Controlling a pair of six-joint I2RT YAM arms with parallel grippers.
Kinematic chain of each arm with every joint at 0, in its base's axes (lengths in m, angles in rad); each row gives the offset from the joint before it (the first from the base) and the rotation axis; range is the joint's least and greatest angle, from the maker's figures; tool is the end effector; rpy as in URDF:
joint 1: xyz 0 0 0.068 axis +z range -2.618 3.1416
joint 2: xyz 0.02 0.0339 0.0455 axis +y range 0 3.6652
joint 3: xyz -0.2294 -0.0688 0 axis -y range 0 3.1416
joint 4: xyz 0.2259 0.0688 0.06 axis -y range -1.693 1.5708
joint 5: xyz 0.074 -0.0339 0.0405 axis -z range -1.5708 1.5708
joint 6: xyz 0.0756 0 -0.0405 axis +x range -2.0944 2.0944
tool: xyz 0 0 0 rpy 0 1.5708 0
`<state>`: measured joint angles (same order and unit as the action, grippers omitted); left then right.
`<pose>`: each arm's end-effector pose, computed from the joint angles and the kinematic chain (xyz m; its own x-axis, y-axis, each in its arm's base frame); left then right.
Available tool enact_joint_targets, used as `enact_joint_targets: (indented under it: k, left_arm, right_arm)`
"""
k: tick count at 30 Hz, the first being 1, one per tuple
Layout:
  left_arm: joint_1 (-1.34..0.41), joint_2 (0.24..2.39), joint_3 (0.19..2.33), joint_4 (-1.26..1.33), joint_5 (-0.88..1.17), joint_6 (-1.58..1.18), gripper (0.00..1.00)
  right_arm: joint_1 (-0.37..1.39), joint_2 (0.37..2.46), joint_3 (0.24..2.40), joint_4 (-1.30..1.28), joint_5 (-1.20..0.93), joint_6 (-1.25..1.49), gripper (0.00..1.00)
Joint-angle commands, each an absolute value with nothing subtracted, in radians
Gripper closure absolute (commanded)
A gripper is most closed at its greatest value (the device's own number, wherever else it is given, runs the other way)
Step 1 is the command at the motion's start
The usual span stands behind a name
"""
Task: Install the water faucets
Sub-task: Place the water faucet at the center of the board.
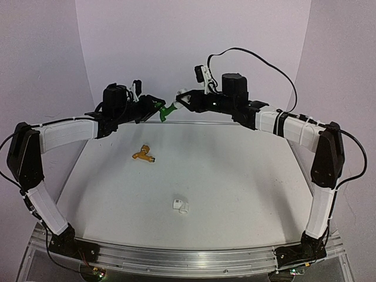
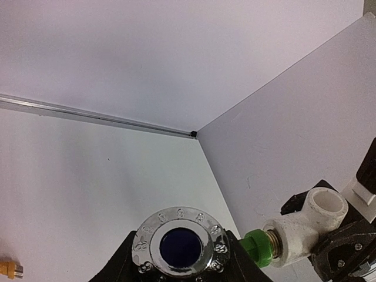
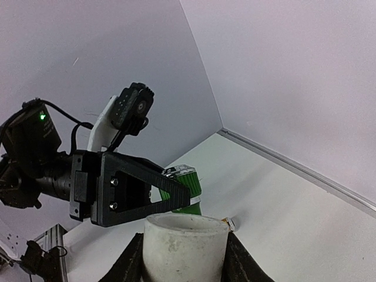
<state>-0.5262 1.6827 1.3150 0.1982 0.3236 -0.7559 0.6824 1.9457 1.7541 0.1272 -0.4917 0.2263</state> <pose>0.3525 -0.2325 0.2917 -0.6187 -0.3927 -0.6804 0.4437 0.5401 -0.7151 0.3481 0.3289 0.3338 -0.2555 0.0473 -0.9657 -0.8869 0.3862 0.2535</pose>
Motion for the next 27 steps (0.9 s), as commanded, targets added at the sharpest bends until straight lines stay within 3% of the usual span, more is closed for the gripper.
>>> enact_joint_targets:
  k: [1, 27]
  left_arm:
    - [-0.593, 1.597, 1.28, 0.458, 0.365, -0.739, 1.0]
    - [-0.731, 1.598, 1.178, 0.657, 0.168, -0.47, 1.0]
  right_arm:
    - [0.705, 1.973, 1.749, 0.237, -0.403, 0.371, 1.0]
    - [0.733, 2.015, 1.874, 0.152, -0.351, 0.645, 1.0]
